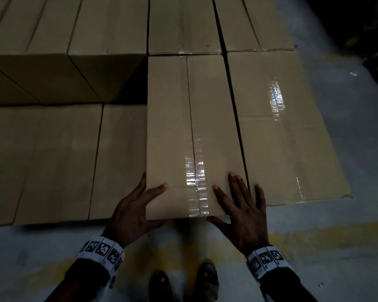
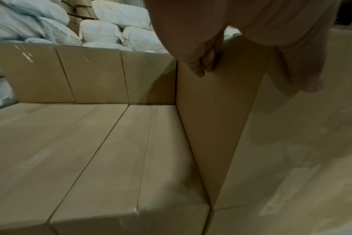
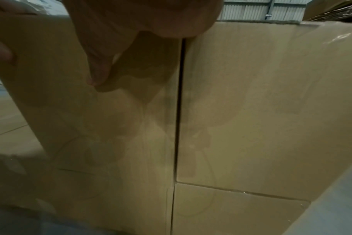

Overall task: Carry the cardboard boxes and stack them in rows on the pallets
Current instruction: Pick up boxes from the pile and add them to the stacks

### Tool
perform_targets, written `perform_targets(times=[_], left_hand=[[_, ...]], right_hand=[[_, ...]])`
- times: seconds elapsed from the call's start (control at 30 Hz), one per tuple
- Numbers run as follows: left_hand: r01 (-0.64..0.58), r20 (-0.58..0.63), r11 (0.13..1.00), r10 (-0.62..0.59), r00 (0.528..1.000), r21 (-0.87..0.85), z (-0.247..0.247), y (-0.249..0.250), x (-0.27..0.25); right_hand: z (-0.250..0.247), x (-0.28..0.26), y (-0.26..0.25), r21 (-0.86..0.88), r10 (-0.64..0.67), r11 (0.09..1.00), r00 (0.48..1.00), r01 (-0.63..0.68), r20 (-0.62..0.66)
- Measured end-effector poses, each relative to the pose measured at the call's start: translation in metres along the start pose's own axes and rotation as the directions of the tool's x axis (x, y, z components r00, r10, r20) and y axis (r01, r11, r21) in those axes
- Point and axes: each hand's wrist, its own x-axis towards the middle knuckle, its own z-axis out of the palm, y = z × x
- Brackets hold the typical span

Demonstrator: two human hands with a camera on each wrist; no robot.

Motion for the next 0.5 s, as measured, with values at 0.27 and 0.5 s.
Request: perform_targets(times=[0.27, 0.5], left_hand=[[0.012, 0.011, 0.998, -0.012, 1.000, -0.067, -0.003, 0.001, 0.005], [0.001, 0.072, 0.999, 0.002, 0.997, -0.048, -0.011, -0.006, 0.008]], right_hand=[[0.001, 0.004, -0.001, 0.012, -0.010, 1.000, 0.999, 0.011, -0.038], [0.002, 0.005, -0.001, -0.001, -0.036, 0.999, 0.996, 0.036, -0.083]])
